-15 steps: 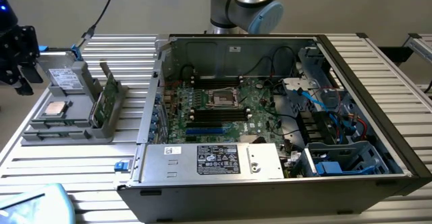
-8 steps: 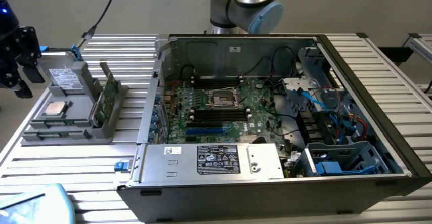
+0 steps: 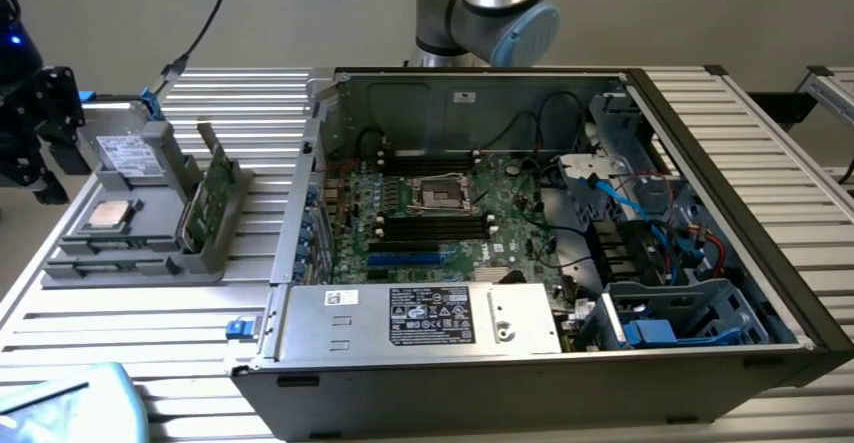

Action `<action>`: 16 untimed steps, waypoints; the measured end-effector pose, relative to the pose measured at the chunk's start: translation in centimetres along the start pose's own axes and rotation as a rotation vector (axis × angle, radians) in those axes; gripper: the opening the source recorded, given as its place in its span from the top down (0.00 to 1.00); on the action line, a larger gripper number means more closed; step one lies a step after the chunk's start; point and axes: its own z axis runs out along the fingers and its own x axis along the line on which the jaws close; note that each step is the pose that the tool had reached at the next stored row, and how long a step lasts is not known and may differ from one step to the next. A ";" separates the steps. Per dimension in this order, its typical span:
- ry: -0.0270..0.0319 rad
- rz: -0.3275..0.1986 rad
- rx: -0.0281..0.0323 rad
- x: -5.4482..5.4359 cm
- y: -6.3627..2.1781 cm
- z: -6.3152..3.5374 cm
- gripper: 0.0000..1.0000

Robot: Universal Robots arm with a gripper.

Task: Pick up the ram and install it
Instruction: 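Pick up the ram and move it above insertion slot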

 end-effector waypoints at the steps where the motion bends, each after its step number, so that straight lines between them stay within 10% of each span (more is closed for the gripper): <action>1: 0.0000 0.000 0.0000 0.0 0.05 0.17 0.51; 16: -0.0011 -0.012 0.0006 -0.1 0.34 2.93 0.51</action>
